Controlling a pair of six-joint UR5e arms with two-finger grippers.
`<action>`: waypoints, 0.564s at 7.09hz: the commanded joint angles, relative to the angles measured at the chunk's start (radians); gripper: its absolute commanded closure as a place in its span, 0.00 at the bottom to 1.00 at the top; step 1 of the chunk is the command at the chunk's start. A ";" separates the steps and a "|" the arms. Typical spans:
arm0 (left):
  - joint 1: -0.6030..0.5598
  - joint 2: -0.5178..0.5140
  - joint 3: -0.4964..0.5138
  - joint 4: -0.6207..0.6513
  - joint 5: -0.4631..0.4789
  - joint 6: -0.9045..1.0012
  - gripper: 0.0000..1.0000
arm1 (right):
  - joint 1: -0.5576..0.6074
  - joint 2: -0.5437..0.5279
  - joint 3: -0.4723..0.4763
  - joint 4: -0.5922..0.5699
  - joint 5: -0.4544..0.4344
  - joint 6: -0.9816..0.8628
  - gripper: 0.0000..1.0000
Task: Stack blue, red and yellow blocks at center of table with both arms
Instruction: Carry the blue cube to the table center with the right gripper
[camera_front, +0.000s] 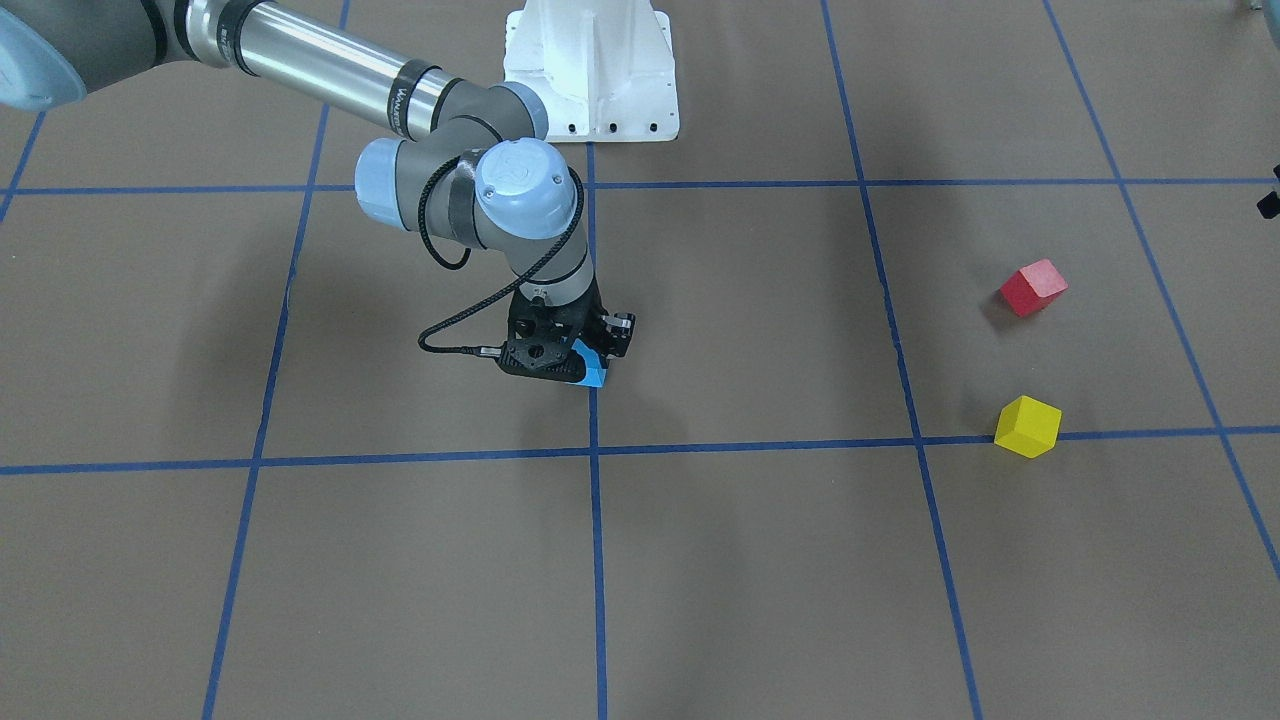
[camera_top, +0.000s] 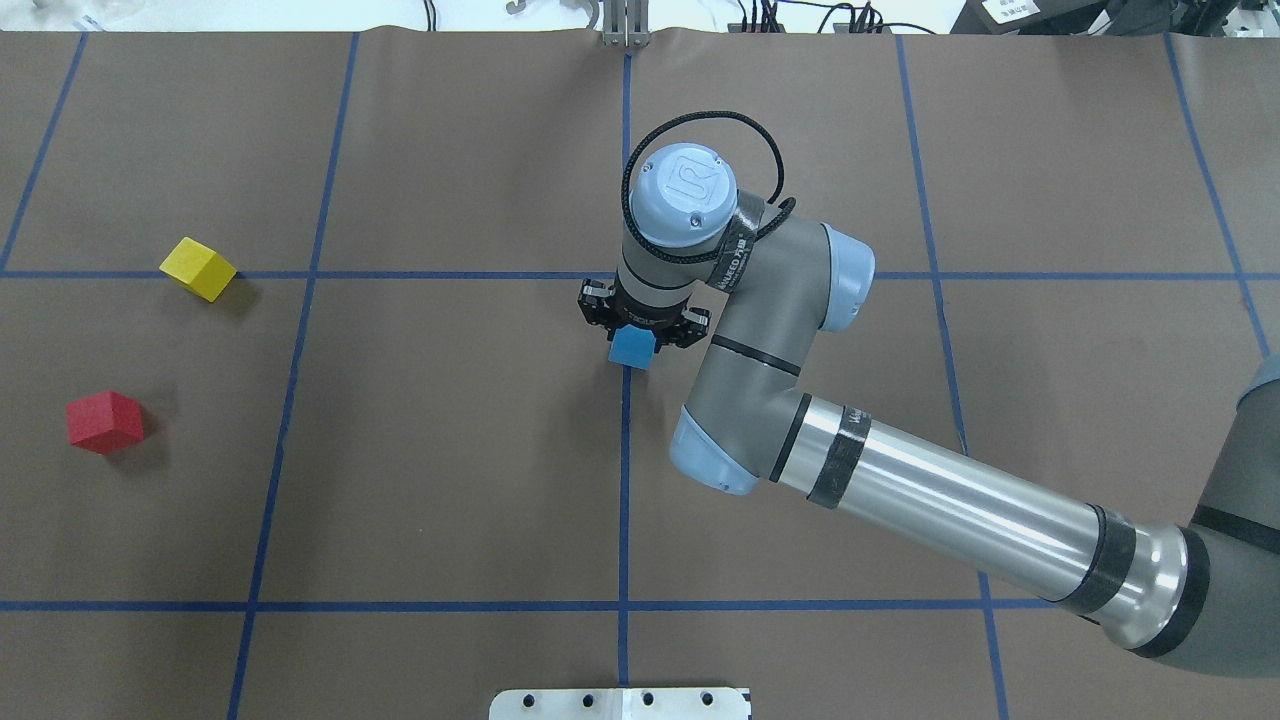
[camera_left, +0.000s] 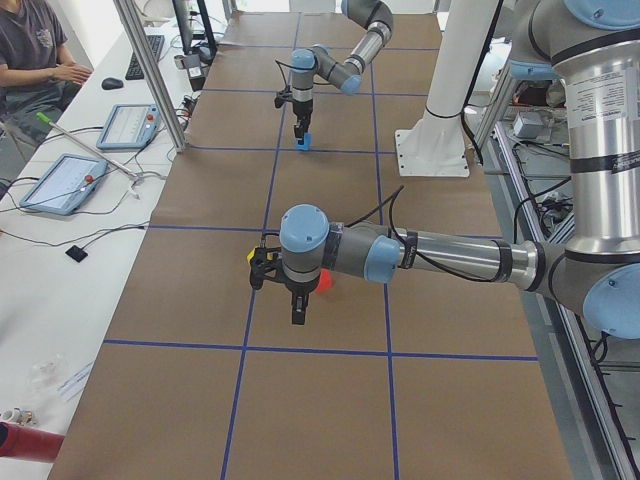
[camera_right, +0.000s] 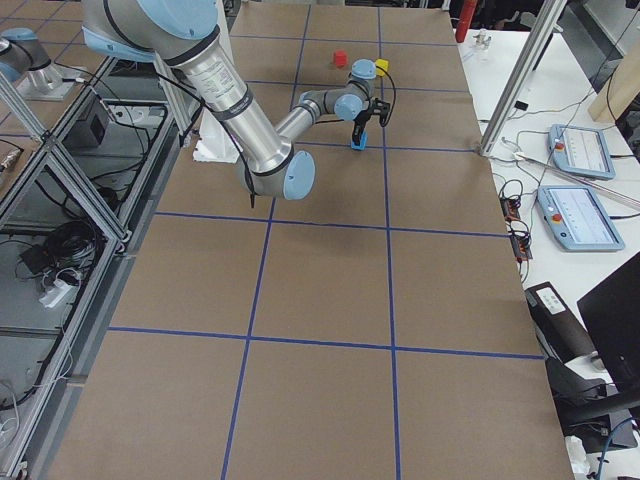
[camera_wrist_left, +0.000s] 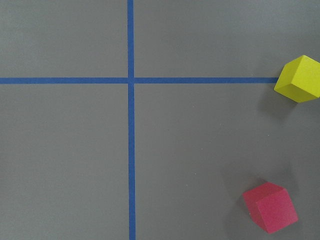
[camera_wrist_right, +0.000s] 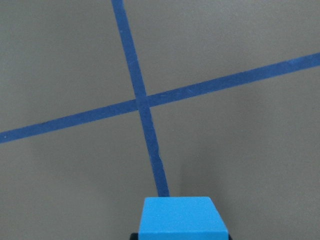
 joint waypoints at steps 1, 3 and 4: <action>0.000 0.000 0.000 0.000 0.000 -0.001 0.00 | -0.011 0.002 -0.006 0.000 -0.010 -0.007 0.88; 0.000 0.000 0.000 0.000 0.000 -0.001 0.00 | -0.011 0.005 -0.006 0.002 -0.010 -0.013 0.85; 0.000 0.000 0.000 0.000 0.000 -0.001 0.00 | -0.017 0.006 -0.006 0.002 -0.020 -0.040 0.79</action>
